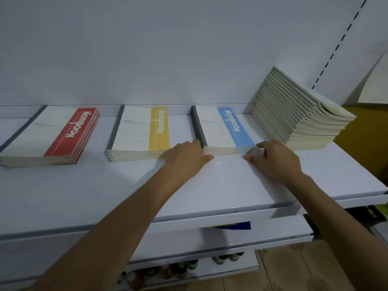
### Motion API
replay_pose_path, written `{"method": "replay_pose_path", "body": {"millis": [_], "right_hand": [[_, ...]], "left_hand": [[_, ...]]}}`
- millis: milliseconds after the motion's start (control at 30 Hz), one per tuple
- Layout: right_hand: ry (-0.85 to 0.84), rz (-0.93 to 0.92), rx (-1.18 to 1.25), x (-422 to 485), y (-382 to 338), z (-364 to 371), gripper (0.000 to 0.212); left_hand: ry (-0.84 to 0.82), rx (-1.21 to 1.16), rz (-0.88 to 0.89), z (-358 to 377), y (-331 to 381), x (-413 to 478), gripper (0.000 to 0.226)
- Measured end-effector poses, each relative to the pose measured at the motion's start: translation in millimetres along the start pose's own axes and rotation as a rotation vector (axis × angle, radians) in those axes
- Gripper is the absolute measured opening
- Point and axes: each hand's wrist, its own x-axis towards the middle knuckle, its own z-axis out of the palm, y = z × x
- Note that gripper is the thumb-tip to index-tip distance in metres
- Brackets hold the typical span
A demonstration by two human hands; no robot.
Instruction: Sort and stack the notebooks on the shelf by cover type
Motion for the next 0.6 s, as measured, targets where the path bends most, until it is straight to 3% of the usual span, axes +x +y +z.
{"method": "replay_pose_path", "body": {"millis": [67,233,367,500,600], "right_hand": [[-0.038,-0.096,0.02,12.7,-3.2,2.1,0.04],[0.066,-0.162,0.136,20.2,-0.2,6.9,0.043],[0.002,-0.23,0.055,22.1,4.8,7.2,0.045],[0.049,-0.23,-0.016,20.7,2.7,12.7,0.038],[-0.056,-0.21,-0.065,14.7,-6.7,0.4,0.039]], "left_hand": [[-0.004,0.039,-0.043,1.4,3.3,11.2,0.046],[0.153,0.189,-0.019,11.4,3.0,9.2,0.043],[0.084,0.257,-0.041,13.1,5.4,13.2,0.051],[0.028,0.212,-0.114,10.9,12.3,13.6,0.052],[0.017,0.172,-0.141,0.6,18.0,5.1,0.051]]}}
